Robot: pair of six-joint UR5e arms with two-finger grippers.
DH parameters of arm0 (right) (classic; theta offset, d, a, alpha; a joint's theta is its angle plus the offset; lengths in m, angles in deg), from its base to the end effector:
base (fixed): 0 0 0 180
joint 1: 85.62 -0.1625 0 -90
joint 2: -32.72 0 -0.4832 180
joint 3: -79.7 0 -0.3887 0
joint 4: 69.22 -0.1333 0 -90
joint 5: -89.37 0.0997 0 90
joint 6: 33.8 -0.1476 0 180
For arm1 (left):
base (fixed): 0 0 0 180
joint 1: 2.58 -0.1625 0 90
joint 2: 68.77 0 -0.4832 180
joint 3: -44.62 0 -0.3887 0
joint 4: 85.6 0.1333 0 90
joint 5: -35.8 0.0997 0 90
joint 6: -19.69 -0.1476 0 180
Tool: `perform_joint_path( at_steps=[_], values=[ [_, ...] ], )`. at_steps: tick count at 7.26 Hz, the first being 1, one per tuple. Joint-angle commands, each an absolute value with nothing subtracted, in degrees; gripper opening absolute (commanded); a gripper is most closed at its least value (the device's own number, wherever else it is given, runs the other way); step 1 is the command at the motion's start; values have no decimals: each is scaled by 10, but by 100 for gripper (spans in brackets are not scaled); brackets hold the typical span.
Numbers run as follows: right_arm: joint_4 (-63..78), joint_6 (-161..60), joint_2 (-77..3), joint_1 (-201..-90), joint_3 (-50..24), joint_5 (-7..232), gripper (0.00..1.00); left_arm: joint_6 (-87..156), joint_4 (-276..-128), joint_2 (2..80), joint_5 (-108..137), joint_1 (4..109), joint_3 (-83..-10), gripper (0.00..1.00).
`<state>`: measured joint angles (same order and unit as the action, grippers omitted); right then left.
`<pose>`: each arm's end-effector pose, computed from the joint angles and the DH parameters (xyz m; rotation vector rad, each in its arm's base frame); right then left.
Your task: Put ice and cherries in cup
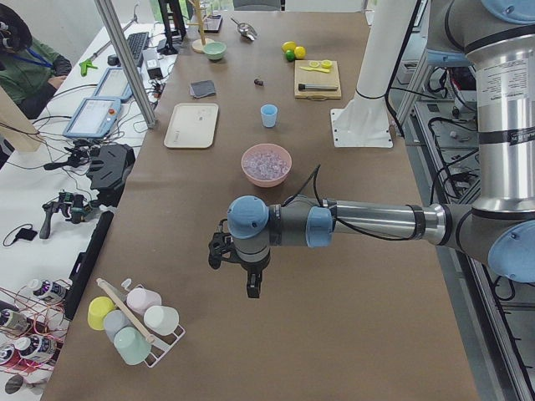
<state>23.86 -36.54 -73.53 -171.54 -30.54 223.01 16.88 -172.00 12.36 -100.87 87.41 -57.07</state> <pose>0.0062 -0.3553 0.7046 -0.0302 -0.7612 -0.0283 -0.0259 -0.4120 0.7234 0.0071 0.8147 0.0409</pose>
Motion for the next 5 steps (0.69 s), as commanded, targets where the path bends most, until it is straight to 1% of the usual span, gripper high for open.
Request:
perform_joint_path(
  at_steps=[1, 5],
  values=[
    [239, -364, -737, -1715, -306, 2230, 100, 169, -1720, 123, -1009, 874, -571, 98],
    [239, -372, -733, -1716, -304, 2223, 100, 168, -1720, 122, -1009, 873, -572, 98]
  ],
)
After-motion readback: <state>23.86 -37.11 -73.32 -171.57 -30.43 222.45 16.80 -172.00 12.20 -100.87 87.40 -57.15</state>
